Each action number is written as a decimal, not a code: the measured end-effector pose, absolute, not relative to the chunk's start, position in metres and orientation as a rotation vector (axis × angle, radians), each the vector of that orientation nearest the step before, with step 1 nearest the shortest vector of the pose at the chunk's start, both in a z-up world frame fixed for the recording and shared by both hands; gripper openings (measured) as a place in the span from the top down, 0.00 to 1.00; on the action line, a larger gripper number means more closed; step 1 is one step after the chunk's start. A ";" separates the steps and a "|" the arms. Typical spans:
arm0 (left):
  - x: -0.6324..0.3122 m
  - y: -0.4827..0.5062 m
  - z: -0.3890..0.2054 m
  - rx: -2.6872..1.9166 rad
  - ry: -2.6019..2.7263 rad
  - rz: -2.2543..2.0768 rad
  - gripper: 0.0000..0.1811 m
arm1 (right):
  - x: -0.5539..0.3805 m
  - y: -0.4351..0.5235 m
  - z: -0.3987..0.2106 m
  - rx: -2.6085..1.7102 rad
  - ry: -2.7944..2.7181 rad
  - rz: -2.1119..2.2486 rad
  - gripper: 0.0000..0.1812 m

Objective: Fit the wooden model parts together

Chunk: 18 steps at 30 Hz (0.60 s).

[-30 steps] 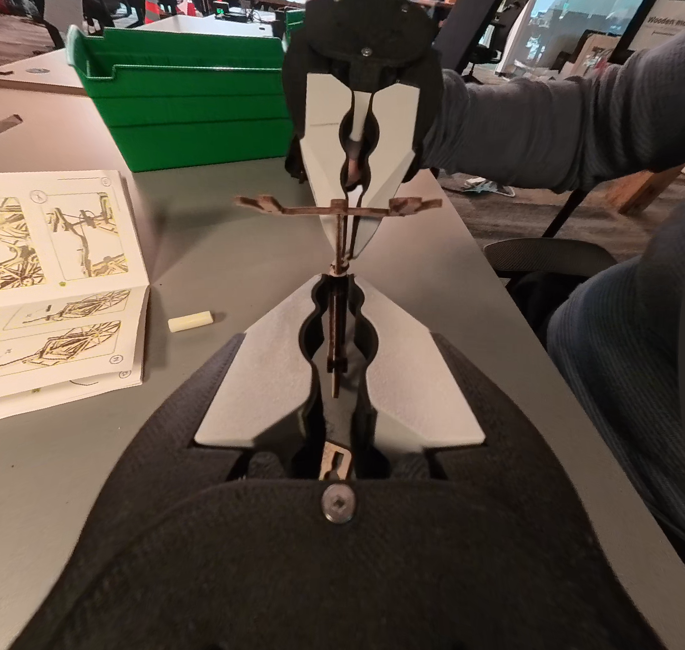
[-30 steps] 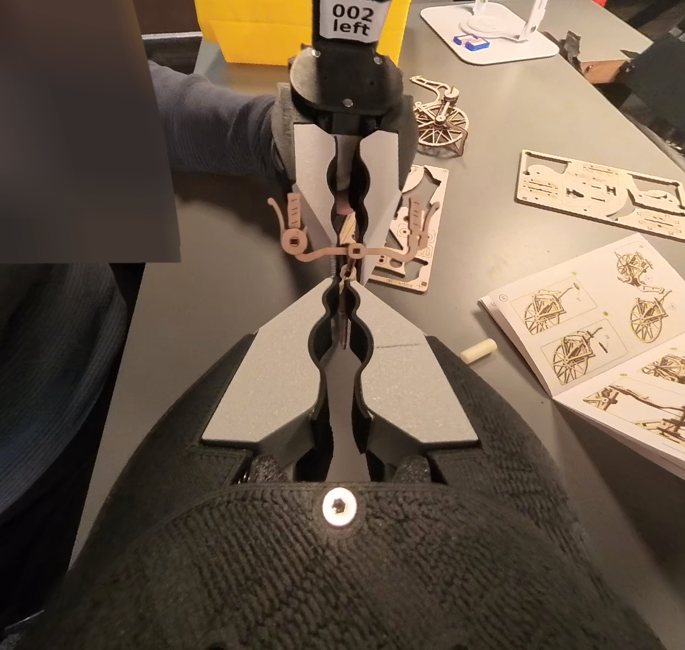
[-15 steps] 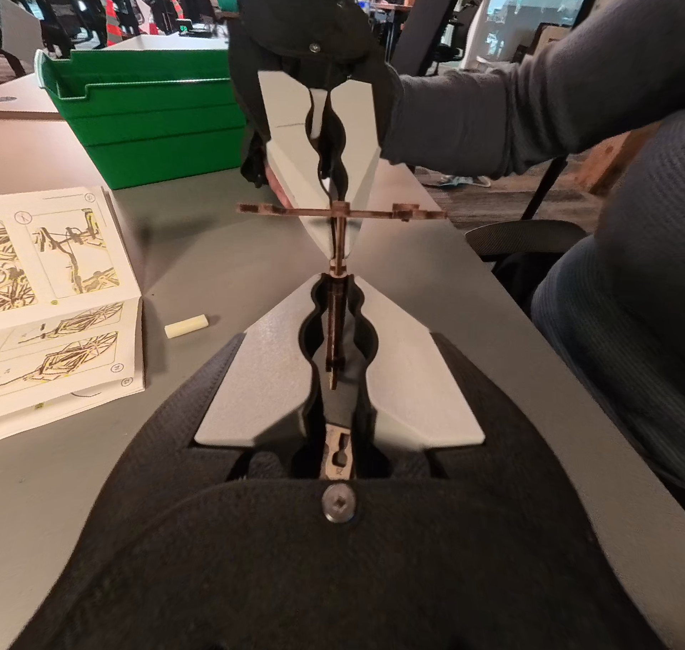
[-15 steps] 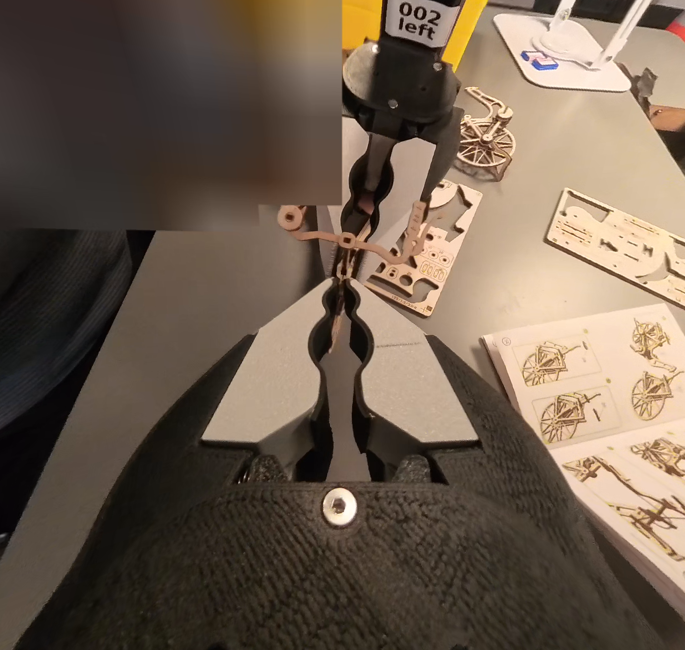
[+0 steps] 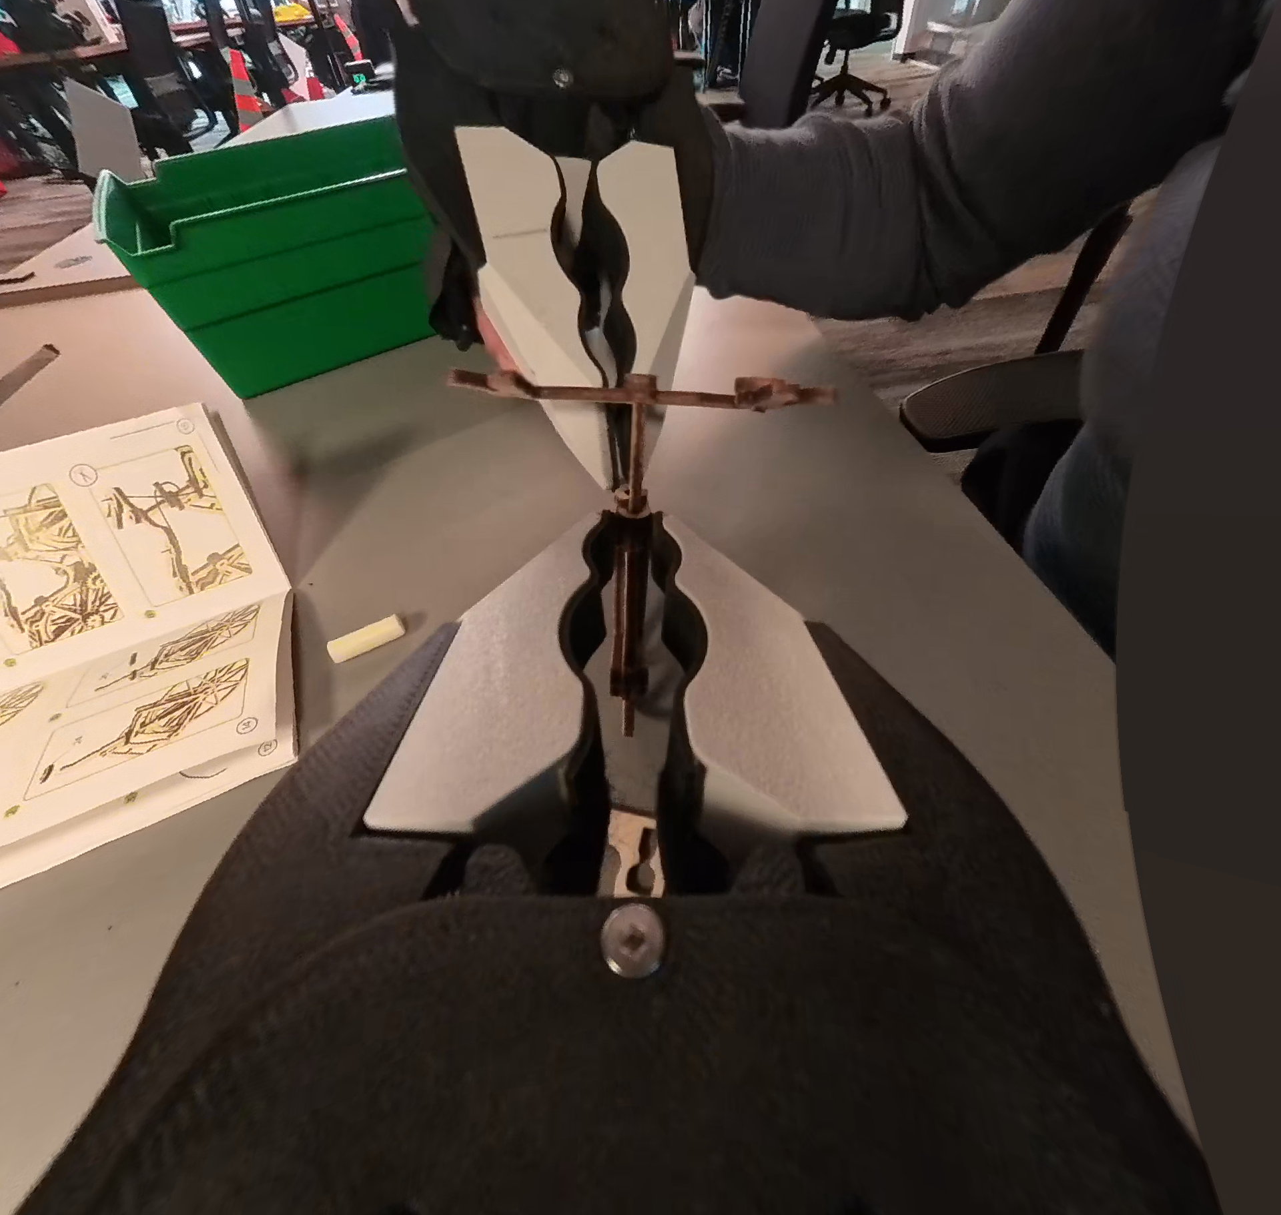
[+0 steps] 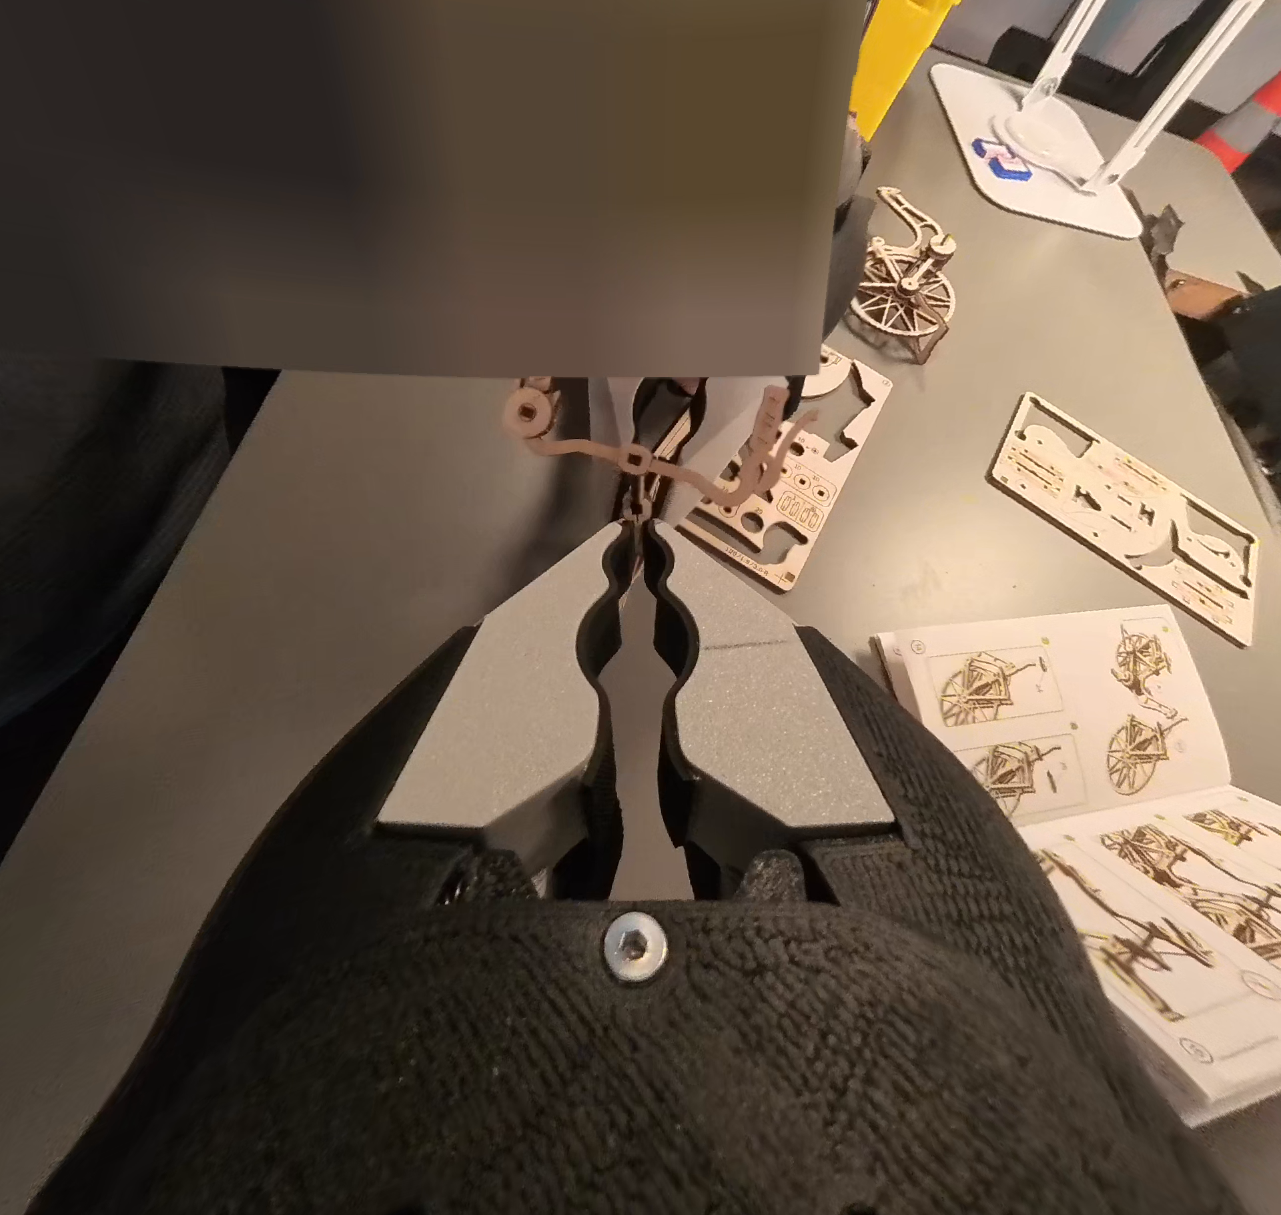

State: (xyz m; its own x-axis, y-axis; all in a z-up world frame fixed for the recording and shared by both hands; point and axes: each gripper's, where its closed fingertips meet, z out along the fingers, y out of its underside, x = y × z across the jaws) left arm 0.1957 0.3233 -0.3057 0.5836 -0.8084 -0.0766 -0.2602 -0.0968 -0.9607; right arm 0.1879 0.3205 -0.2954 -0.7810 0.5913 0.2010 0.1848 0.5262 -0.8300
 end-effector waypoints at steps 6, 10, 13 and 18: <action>0.196 0.325 -0.306 -1.664 0.888 -0.590 0.95 | 0.188 0.321 -0.295 -0.697 -2.247 1.186 1.00; 0.196 0.325 -0.306 -1.665 0.879 -0.596 0.95 | 0.188 0.322 -0.295 -0.734 -2.220 1.179 1.00; 0.196 0.326 -0.306 -1.668 0.880 -0.585 0.95 | 0.188 0.322 -0.295 -0.745 -2.219 1.172 1.00; 0.197 0.326 -0.306 -1.677 0.876 -0.577 0.95 | 0.187 0.316 -0.290 -0.748 -2.211 1.199 1.00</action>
State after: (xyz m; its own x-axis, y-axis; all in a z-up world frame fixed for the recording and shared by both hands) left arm 0.1971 0.3264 -0.3060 0.6072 -0.7922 -0.0610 -0.2564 -0.1227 -0.9588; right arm 0.1866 0.3161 -0.2905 -0.7170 0.6752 0.1734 0.2232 0.4580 -0.8604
